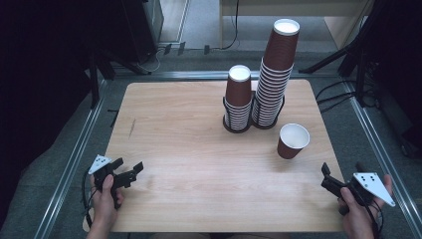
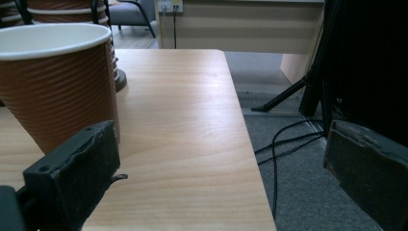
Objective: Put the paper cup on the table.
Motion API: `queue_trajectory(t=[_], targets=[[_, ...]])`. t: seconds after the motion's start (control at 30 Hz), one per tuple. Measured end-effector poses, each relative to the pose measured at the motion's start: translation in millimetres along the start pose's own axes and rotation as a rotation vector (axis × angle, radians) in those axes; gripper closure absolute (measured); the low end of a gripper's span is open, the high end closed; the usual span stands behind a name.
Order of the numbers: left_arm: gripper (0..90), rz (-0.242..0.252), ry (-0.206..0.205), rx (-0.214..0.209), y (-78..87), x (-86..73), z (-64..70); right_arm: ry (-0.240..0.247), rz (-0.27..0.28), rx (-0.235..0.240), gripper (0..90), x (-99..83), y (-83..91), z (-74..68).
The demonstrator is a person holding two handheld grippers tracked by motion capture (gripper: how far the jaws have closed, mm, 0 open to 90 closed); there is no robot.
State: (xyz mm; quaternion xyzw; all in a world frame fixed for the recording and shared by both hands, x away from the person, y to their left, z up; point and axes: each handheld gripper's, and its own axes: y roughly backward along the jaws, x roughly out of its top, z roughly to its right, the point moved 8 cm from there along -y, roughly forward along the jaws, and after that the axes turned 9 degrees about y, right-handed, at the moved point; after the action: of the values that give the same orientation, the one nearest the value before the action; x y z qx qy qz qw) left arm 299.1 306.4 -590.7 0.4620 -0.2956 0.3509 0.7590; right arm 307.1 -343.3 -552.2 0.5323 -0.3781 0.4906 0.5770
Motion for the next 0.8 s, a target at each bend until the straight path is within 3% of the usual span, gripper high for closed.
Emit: queue_trajectory(t=[0.3,0.8], targets=[[6.9,0.002,0.003,-0.002,0.1,0.1,-0.3,0.003,-0.015,-0.006,0.0,-7.9,5.1,7.1],[6.9,0.001,0.0,-0.001,-0.3,-0.1,0.1,0.01,-0.033,0.01,0.0,-14.1,3.6,2.7]])
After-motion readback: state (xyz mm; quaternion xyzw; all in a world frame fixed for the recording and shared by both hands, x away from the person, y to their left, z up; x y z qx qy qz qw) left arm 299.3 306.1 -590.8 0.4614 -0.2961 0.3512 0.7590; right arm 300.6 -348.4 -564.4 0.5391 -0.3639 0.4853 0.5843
